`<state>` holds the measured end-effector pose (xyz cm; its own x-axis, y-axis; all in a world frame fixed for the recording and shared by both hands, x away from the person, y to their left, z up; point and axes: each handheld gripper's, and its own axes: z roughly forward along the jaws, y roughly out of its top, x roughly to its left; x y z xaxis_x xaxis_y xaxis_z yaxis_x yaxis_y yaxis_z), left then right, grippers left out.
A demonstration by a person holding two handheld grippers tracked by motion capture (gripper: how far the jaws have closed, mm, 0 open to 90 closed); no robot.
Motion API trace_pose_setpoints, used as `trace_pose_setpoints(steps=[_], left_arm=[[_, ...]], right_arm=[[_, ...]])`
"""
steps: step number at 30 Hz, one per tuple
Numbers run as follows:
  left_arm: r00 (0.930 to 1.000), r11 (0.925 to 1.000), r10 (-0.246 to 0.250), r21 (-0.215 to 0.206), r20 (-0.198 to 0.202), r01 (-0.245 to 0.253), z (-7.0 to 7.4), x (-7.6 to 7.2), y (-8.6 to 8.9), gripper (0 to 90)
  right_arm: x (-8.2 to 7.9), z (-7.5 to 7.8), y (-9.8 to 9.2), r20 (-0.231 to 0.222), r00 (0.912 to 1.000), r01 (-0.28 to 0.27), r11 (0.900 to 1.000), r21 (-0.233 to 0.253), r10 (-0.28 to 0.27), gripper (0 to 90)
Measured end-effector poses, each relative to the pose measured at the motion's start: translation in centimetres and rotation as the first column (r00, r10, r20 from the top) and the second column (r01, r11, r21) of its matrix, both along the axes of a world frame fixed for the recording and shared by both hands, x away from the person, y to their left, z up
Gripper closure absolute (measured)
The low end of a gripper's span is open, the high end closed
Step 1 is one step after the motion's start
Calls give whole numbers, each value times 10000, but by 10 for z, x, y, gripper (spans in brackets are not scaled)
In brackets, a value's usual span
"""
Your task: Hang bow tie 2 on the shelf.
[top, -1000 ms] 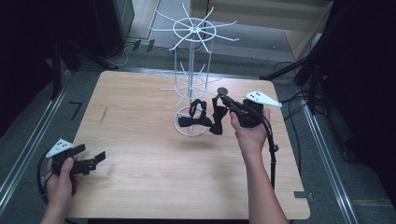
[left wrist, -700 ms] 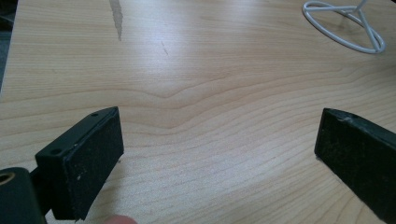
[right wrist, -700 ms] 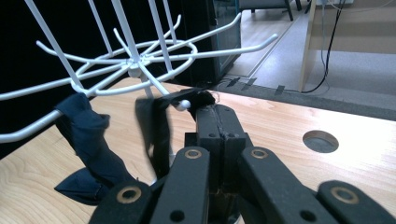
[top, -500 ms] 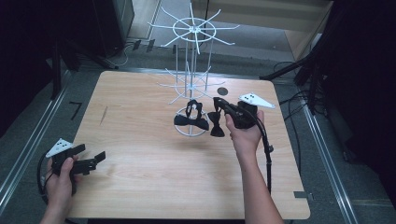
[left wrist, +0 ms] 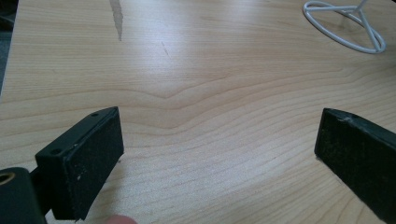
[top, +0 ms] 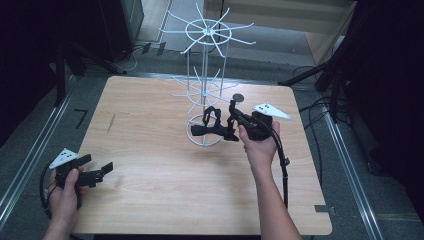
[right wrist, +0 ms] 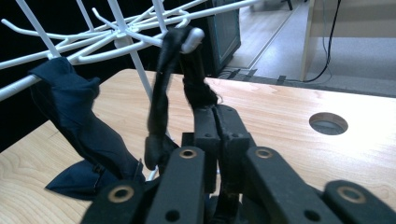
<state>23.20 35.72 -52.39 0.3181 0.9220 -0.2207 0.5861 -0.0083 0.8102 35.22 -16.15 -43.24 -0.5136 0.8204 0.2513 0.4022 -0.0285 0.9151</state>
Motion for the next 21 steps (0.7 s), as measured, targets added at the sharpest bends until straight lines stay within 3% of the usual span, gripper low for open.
trace_pose_setpoints(steps=[7,13,17,19,21], left_arm=[[10000,10000,16,-24,-18,-16,0,0,0,16],[10000,10000,15,-15,-15,-15,0,0,0,16],[10000,10000,20,-7,-1,-20,0,0,0,16],[10000,10000,16,-7,-1,-16,0,0,0,16],[10000,10000,17,-5,2,-17,0,0,0,16]], right_arm=[[-4,-4,-6,200,9993,305,9995,44,-305,666],[-11,-4,-13,587,9978,319,9994,-120,-312,544],[-16,-4,-18,601,9975,388,9989,-244,-373,471],[-19,-5,-22,815,9953,539,9983,-239,-517,401],[-21,-6,-26,711,9952,698,9971,-291,-676,326]])
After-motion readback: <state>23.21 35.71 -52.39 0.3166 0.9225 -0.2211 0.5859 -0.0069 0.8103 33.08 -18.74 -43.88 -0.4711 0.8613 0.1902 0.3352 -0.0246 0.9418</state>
